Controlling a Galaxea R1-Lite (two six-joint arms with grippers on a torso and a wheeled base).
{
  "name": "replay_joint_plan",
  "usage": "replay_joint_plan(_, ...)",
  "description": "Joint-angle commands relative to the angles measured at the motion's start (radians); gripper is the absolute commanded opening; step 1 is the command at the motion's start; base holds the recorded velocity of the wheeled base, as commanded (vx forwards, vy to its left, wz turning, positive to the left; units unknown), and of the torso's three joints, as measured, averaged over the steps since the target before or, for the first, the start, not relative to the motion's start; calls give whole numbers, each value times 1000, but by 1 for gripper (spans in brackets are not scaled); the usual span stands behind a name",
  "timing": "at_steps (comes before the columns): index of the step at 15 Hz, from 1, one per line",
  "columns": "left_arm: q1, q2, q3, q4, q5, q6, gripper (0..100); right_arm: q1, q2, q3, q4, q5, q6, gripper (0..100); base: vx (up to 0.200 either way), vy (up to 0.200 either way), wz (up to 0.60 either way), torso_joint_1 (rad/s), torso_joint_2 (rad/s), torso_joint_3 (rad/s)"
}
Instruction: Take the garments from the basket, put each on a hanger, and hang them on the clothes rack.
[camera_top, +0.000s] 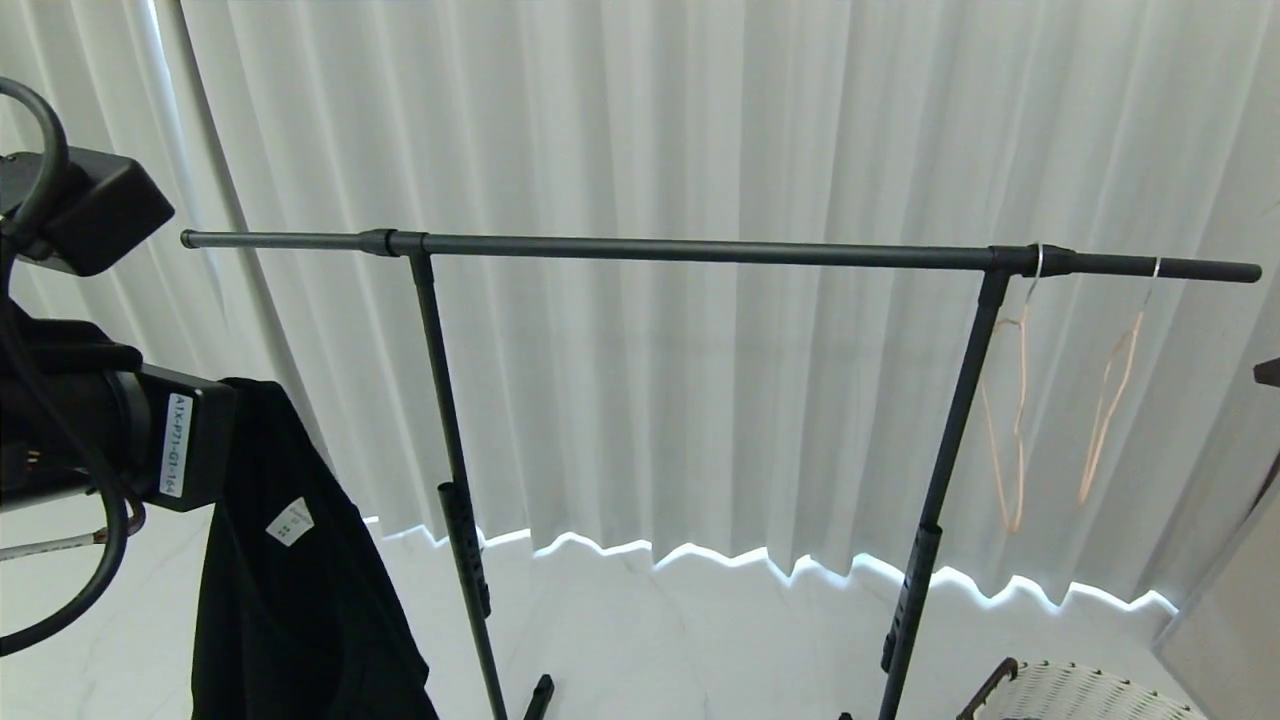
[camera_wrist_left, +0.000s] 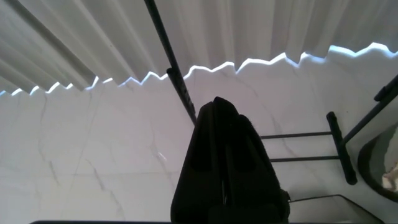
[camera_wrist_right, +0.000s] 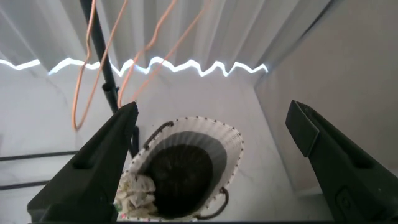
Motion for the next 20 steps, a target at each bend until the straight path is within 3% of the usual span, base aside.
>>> replay_joint_plan(1,1,3,1,0,0,0,0,1,96,1,-62,-1,30,100,0,0,0,0,0,0)
replay_joint_plan(6,3,2,10,0,2,-2,0,7,348,-6,-267,-12,176,100,0,0,0,0,0,0)
replay_joint_plan(11,3,-1,52,0,5,-3,0,18,558,-38,-371,-90,326,100,0,0,0,0,0,0)
replay_joint_plan(16,3,2,72,0,5,-12,0,18,671,-143,-367,-106,378,100,0,0,0,0,0,0)
replay_joint_plan(20,3,-7,92,0,5,-25,0,8,688,-141,-367,-106,381,100,0,0,0,0,0,0)
